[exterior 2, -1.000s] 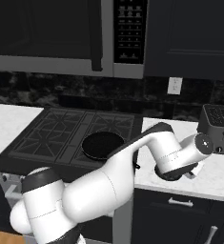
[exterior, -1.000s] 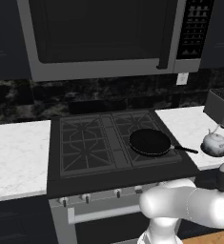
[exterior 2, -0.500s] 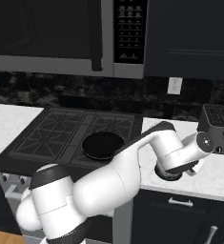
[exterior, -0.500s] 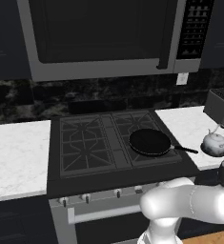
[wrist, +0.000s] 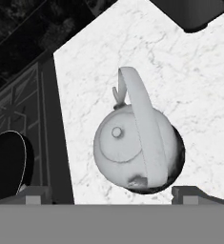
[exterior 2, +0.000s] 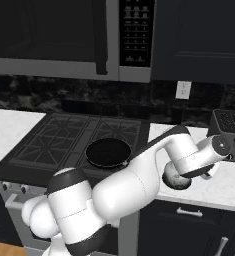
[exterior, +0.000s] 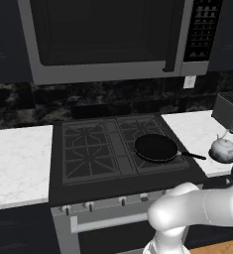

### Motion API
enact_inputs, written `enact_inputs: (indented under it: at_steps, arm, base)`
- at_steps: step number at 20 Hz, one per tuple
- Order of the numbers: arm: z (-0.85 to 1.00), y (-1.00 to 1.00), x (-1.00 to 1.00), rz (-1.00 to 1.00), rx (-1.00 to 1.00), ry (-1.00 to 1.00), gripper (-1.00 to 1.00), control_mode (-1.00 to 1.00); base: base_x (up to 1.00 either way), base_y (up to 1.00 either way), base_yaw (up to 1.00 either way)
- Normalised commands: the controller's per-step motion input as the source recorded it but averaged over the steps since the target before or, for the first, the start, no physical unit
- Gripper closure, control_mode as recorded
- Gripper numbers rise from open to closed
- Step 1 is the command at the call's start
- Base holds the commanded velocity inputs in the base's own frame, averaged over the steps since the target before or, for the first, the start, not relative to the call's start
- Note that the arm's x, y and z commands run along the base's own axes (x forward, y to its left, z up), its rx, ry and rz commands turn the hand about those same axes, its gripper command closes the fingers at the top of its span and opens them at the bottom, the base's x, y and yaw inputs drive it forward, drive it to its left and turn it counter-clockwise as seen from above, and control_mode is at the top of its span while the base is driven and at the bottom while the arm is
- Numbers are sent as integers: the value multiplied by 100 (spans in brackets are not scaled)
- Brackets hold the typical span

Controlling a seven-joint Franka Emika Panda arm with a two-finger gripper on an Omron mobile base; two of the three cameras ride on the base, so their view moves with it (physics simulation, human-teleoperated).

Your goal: Pick the kettle from the counter and place it on a stove burner. Then turn the burner on.

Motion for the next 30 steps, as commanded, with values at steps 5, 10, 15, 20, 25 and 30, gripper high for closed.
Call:
enact_inputs:
  at_steps: [5,10,15,20,25,30]
  arm:
    - [-1,-25,19,8,0,0,-100,-100]
    - [-7,-2,7,7,0,0,-100,-100]
    - [-6,6,0,6,0,0,-100,-100]
    - [-15,17,7,7,-4,0,-100,-100]
    - [-15,2,8,8,-2,0,-100,-100]
    - [-6,-7,8,9,0,0,-100,-100]
  base:
    - [0,0,0]
    - [0,0,0]
    - [0,0,0]
    - [0,0,0]
    - [0,0,0]
    - [0,0,0]
